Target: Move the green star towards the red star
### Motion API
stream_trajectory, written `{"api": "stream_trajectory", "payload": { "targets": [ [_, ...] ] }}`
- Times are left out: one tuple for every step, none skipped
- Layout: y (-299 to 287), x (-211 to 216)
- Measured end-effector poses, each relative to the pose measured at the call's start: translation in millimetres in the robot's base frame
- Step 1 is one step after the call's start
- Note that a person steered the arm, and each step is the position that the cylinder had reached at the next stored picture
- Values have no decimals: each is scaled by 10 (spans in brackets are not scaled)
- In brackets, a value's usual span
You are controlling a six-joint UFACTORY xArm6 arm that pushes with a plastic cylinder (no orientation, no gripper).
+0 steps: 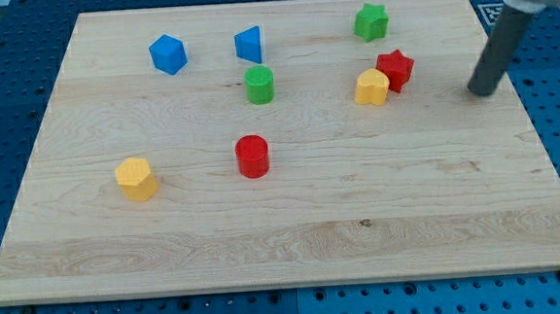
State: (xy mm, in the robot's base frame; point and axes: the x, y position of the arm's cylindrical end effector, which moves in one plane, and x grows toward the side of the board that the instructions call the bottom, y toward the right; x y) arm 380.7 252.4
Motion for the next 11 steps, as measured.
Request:
{"api": "stream_trajectory", "payload": {
  "targets": [
    [0, -484],
    [-121, -960],
    [-520, -1319],
    [-640, -1375],
    [-717, -1476],
    [-896, -1642],
    [-938, -1237],
    [-1054, -1258],
    [-1100, -1506],
    [-1158, -1291],
    [-1158, -1168]
  ]
}}
